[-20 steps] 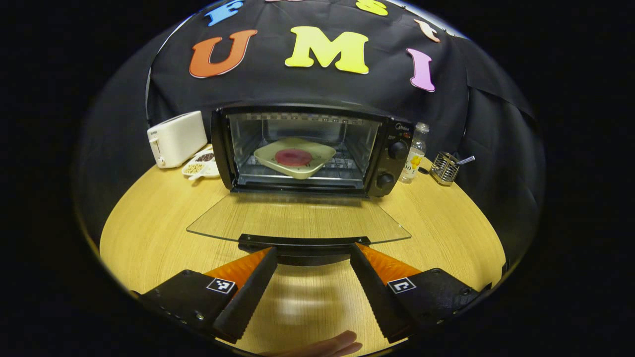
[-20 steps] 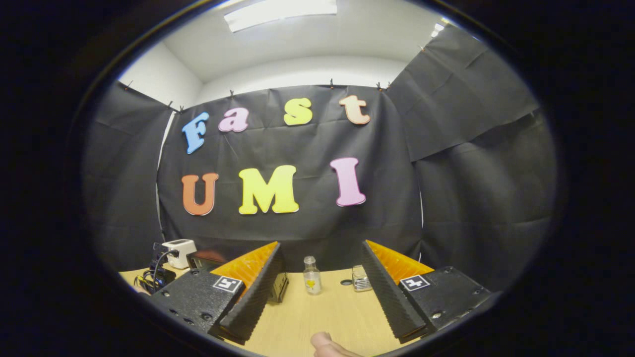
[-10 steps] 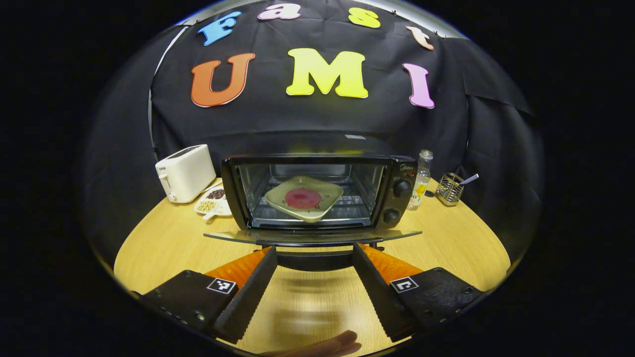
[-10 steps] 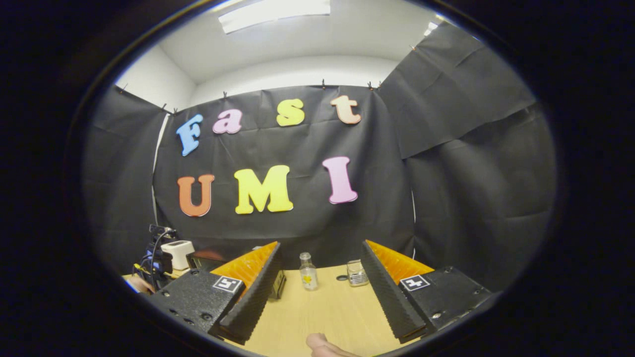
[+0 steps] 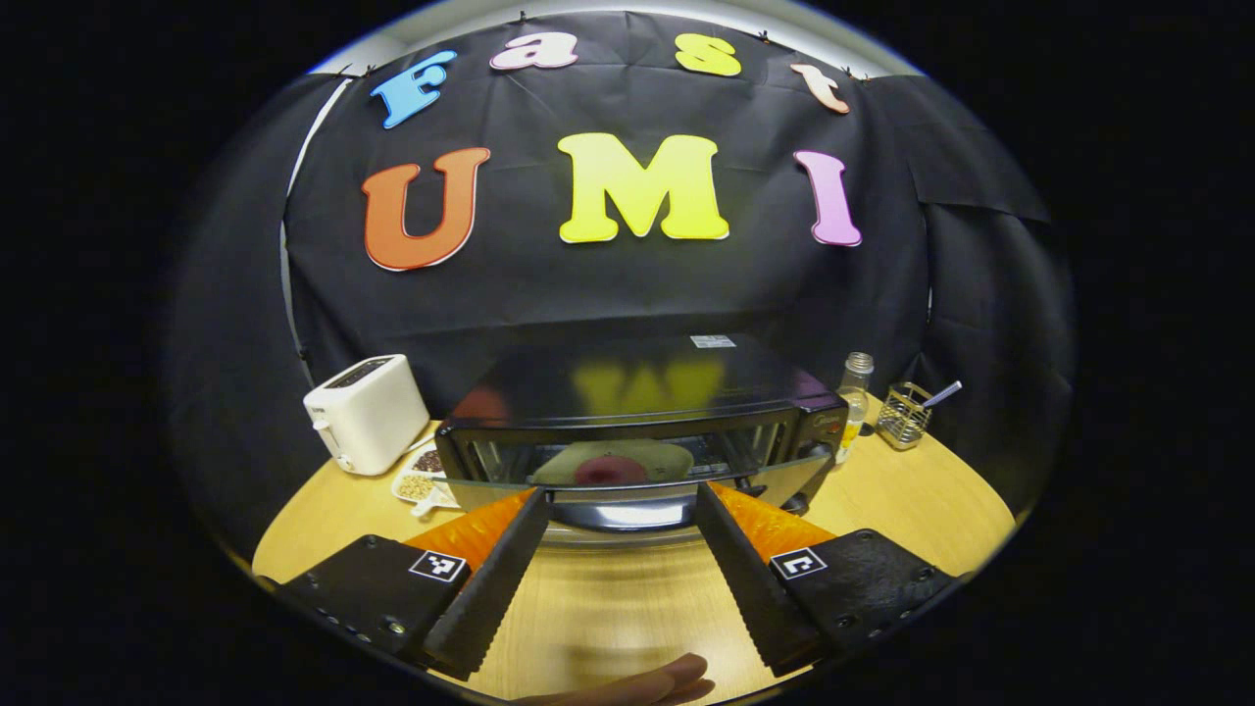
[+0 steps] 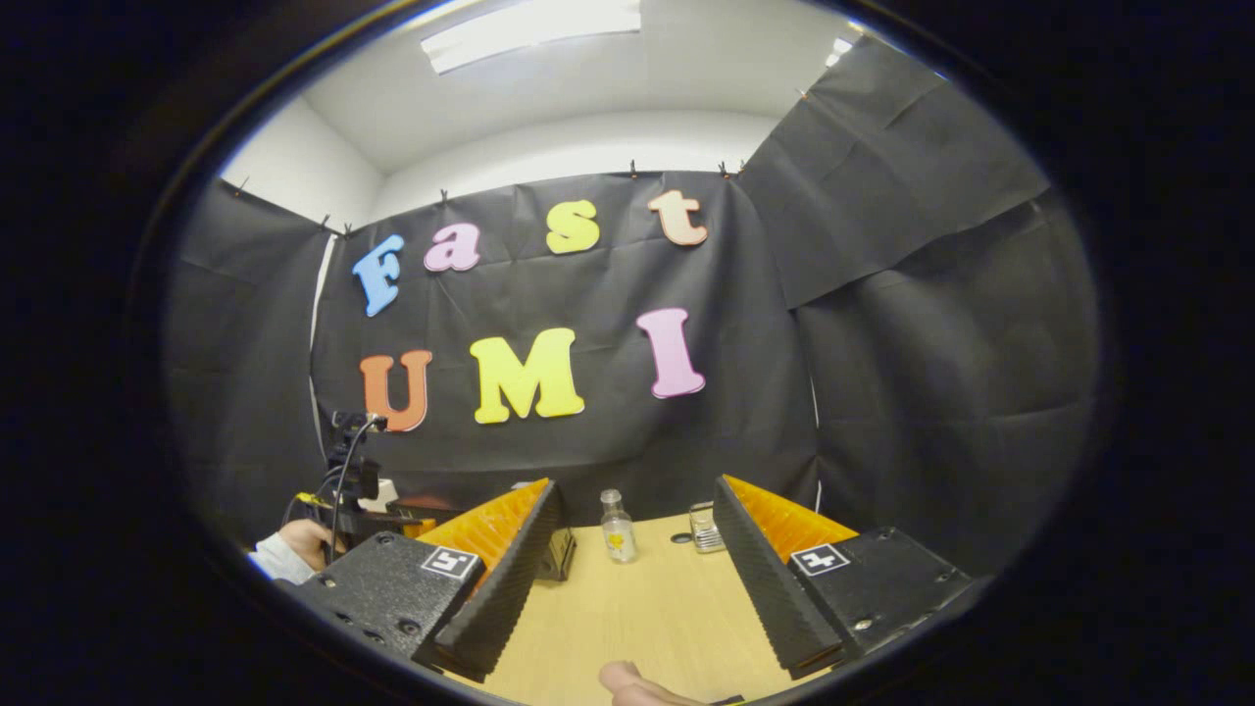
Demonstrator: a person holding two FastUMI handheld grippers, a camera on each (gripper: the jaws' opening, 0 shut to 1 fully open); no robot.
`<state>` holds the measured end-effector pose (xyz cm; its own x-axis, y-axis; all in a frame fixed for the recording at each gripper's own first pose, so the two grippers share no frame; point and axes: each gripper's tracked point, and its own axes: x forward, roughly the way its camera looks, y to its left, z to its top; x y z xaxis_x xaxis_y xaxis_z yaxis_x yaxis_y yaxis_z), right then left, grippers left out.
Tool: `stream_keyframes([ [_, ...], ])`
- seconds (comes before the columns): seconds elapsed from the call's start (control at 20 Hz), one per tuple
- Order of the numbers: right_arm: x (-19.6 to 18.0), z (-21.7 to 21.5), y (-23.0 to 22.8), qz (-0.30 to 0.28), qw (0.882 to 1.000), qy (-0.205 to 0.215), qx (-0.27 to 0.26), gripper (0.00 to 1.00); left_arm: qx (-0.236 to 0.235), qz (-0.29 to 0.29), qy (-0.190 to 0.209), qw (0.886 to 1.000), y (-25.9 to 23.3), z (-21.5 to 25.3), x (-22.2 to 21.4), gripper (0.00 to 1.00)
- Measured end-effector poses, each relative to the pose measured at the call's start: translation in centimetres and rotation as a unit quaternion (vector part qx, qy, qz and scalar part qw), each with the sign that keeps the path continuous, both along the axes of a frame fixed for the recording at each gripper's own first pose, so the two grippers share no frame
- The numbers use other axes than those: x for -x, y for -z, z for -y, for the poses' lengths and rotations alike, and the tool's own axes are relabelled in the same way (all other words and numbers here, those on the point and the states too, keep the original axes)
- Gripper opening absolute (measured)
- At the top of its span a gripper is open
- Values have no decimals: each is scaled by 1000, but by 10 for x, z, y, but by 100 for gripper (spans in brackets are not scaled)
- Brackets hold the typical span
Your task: Open the electric oven with the left hand, put the food in, and close the electric oven.
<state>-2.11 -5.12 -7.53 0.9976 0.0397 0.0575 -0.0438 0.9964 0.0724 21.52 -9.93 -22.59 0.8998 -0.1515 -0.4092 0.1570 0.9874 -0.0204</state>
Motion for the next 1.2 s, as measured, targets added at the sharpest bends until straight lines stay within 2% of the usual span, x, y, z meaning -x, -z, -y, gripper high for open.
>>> stream_keyframes([
  [0.25, 20, 1, -1, -2, 1000, 6, 4, 96, 26, 45, 7, 999, -50, 3, 36, 98],
  [0.45, 38, 6, -9, 2, 1000, 19, 9, 96, 17, 84, 3, 996, -90, -6, 81, 96],
  [0.5, 42, 8, -9, 3, 1000, 22, 11, 100, 16, 93, 2, 996, -101, -8, 92, 96],
  [0.55, 46, 7, -11, 6, 1000, 23, 12, 96, 16, 102, -1, 995, -110, -13, 104, 96],
  [0.85, 55, 7, -19, 16, 999, 28, 19, 96, 22, 159, 6, 987, -168, -25, 173, 96],
  [0.9, 56, 7, -19, 16, 999, 28, 22, 96, 23, 165, 9, 986, -174, -25, 185, 93],
  [0.95, 57, 6, -18, 15, 999, 27, 23, 96, 23, 171, 8, 985, -179, -27, 197, 96],
  [1.2, 58, 3, -17, 17, 1000, 18, 14, 96, 19, 199, -13, 980, -186, -36, 240, 96],
])
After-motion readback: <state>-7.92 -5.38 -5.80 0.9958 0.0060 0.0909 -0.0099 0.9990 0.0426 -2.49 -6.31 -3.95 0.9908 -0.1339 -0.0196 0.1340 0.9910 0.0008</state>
